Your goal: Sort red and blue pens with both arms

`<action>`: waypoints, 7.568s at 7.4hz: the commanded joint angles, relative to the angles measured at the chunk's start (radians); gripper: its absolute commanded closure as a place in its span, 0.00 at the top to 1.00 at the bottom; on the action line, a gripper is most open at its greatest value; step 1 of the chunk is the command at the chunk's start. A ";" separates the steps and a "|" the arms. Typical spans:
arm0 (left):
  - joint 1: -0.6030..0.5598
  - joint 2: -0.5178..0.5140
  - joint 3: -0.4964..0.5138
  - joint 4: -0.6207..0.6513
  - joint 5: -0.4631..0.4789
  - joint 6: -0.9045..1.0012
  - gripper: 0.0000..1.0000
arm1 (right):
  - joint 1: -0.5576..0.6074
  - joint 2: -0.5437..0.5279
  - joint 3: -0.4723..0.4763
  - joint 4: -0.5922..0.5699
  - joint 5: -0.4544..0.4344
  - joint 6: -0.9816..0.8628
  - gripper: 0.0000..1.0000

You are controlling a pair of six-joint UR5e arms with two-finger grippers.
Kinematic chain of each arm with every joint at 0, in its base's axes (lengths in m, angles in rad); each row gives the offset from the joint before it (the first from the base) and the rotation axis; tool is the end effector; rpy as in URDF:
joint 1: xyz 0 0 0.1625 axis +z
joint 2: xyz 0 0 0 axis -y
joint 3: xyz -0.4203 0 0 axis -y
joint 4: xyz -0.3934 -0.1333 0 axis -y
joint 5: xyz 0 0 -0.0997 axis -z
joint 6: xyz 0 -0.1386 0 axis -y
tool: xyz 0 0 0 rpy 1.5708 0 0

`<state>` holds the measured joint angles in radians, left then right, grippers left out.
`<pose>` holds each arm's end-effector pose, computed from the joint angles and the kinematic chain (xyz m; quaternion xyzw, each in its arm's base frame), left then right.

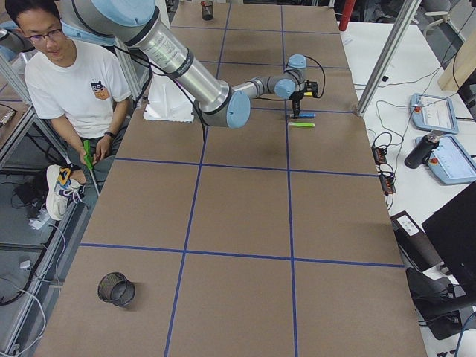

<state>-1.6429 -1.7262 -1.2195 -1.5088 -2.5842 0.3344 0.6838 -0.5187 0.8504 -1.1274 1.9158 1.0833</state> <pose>-0.0537 -0.5261 0.7506 -0.0130 0.4941 0.0515 0.8678 -0.6426 -0.6352 0.2662 0.0734 -0.3981 0.0248 0.9141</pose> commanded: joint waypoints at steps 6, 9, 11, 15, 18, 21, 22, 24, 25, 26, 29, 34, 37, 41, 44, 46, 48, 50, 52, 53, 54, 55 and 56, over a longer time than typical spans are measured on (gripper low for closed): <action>0.000 -0.004 0.021 -0.001 -0.001 0.000 1.00 | 0.034 -0.006 0.054 -0.005 0.011 0.030 0.00; 0.002 -0.007 0.021 -0.001 -0.001 -0.006 1.00 | 0.111 -0.224 0.388 -0.104 0.173 0.078 0.00; 0.002 -0.007 0.021 -0.001 -0.022 -0.006 1.00 | 0.147 -0.419 0.587 -0.107 0.241 0.072 0.00; 0.005 -0.007 0.021 -0.001 -0.031 -0.008 1.00 | 0.226 -0.816 0.872 -0.098 0.321 -0.026 0.00; 0.005 -0.007 0.020 -0.001 -0.031 -0.008 1.00 | 0.334 -1.070 0.937 -0.025 0.359 -0.132 0.00; 0.006 -0.007 0.020 -0.005 -0.031 -0.008 1.00 | 0.518 -1.279 0.934 0.066 0.553 -0.238 0.00; 0.006 -0.007 0.020 -0.004 -0.031 -0.009 1.00 | 0.578 -1.319 0.923 0.063 0.665 -0.241 0.00; 0.008 -0.007 0.020 -0.005 -0.031 -0.009 1.00 | 0.628 -1.408 0.923 0.057 0.752 -0.241 0.00; 0.008 -0.007 0.020 -0.005 -0.031 -0.009 1.00 | 0.637 -1.446 0.917 0.057 0.738 -0.246 0.00; 0.008 -0.007 0.018 -0.005 -0.033 -0.009 1.00 | 0.641 -1.477 0.909 0.055 0.682 -0.293 0.00; 0.006 -0.007 0.020 -0.005 -0.033 -0.009 1.00 | 0.655 -1.488 0.798 0.034 0.508 -0.547 0.00; 0.008 -0.006 0.020 -0.005 -0.033 -0.009 1.00 | 0.866 -1.379 0.823 -0.439 0.295 -1.072 0.00; 0.008 -0.006 0.020 -0.007 -0.033 -0.011 1.00 | 0.959 -1.351 0.825 -0.618 0.253 -1.250 0.00; 0.008 -0.004 0.018 -0.007 -0.059 -0.015 1.00 | 1.069 -1.373 0.886 -0.970 0.229 -1.465 0.00; 0.008 -0.007 0.017 -0.007 -0.059 -0.044 1.00 | 1.141 -1.373 0.921 -1.269 0.157 -1.669 0.00; 0.008 -0.006 0.018 -0.007 -0.060 -0.046 1.00 | 1.155 -1.392 0.915 -1.389 0.132 -1.755 0.00; 0.009 -0.003 0.020 -0.005 -0.108 -0.052 1.00 | 1.155 -1.437 0.909 -1.439 0.126 -1.789 0.00; 0.009 -0.003 0.017 -0.007 -0.111 -0.054 1.00 | 1.178 -1.446 0.895 -1.517 0.048 -1.853 0.00; 0.009 -0.004 0.014 -0.007 -0.111 -0.067 1.00 | 1.183 -1.437 0.845 -1.531 0.026 -1.861 0.00; 0.009 -0.004 0.012 -0.008 -0.111 -0.072 1.00 | 1.185 -1.433 0.814 -1.526 0.028 -1.860 0.00; 0.009 -0.004 0.005 -0.008 -0.111 -0.074 1.00 | 1.185 -1.423 0.784 -1.510 0.029 -1.853 0.00; 0.009 -0.004 0.003 -0.008 -0.111 -0.078 1.00 | 1.185 -1.416 0.744 -1.479 0.035 -1.850 0.00; 0.009 -0.004 0.002 -0.010 -0.111 -0.080 1.00 | 1.185 -1.414 0.710 -1.435 0.035 -1.849 0.00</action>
<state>-1.6337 -1.7303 -1.2154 -1.5175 -2.6952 0.2577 1.8682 -1.9377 1.6028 -2.6060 1.9492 -0.7682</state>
